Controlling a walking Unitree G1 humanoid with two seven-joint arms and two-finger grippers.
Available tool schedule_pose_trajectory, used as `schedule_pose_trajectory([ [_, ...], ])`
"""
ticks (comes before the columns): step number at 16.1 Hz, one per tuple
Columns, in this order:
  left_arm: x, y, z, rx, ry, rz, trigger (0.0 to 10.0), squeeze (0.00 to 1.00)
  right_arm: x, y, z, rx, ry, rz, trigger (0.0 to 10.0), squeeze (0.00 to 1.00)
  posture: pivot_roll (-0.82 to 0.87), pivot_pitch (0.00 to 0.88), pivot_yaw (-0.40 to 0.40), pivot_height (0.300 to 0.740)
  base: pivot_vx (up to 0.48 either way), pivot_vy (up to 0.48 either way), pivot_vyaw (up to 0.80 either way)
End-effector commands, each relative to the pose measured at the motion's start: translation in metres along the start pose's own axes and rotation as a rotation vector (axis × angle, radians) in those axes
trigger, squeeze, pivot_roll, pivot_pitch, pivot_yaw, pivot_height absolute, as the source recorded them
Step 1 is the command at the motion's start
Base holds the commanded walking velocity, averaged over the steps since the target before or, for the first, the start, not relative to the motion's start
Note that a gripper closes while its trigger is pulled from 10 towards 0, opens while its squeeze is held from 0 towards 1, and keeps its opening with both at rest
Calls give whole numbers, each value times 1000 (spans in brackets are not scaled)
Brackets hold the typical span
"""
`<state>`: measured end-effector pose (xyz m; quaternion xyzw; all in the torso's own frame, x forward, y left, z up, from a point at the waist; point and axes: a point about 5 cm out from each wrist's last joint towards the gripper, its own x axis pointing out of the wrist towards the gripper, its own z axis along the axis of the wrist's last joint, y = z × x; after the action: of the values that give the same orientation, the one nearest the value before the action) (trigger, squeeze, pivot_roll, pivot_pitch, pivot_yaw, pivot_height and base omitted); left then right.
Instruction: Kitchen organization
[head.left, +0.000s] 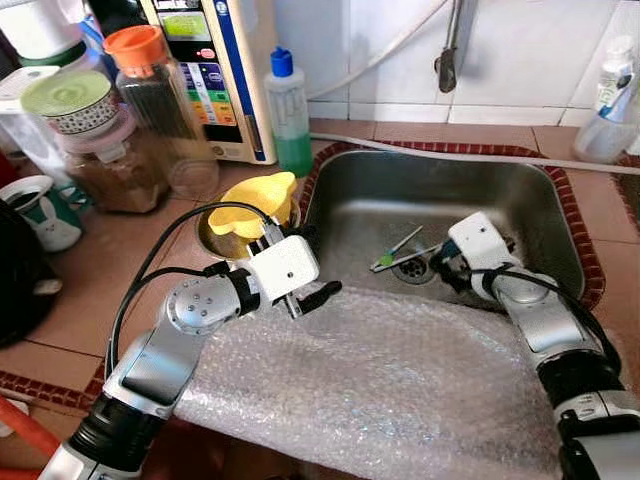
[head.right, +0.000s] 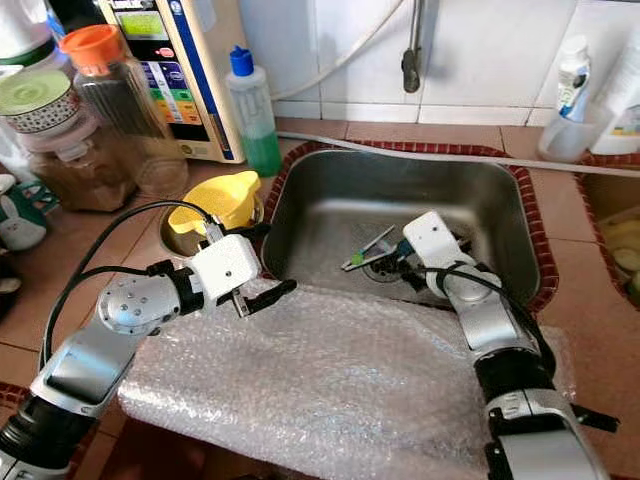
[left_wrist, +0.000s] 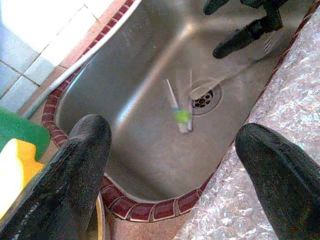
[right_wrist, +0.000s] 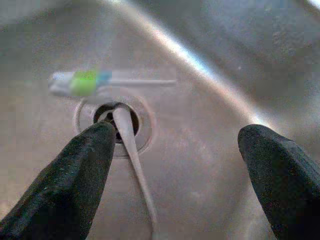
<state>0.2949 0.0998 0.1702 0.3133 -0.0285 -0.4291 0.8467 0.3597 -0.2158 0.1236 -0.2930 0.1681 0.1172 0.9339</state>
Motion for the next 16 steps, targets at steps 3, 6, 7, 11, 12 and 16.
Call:
schedule_pose_trajectory([
  [3, 0, 2, 0, 16, 2, 2, 10000, 1000, 0, 1, 2, -21, -13, 10, 10000, 1000, -193, 112, 142, 740, 0, 0, 0],
  [6, -4, 10, -2, 25, 17, 56, 10000, 1000, 0, 5, 12, -8, -86, 4, 10000, 1000, -193, 112, 142, 740, 0, 0, 0],
  [7, -7, 16, -3, 21, 11, 96, 10000, 1000, 0, 7, 19, 19, -122, -4, 10000, 965, -193, 112, 142, 740, 0, 0, 0],
  [11, -27, 30, -16, 34, 53, 207, 10000, 1000, -1, 16, 28, 25, -174, 20, 10000, 0, -191, 107, 141, 740, 0, 0, 0],
  [12, -30, 30, -18, 38, 62, 212, 10000, 1000, -2, 17, 29, 24, -178, 22, 10000, 0, -191, 107, 141, 740, 0, 0, 0],
  [16, -51, 26, -30, 49, 119, 205, 10000, 0, -3, 22, 33, 27, -193, 45, 10000, 0, -172, 107, 136, 740, 0, 0, 0],
])
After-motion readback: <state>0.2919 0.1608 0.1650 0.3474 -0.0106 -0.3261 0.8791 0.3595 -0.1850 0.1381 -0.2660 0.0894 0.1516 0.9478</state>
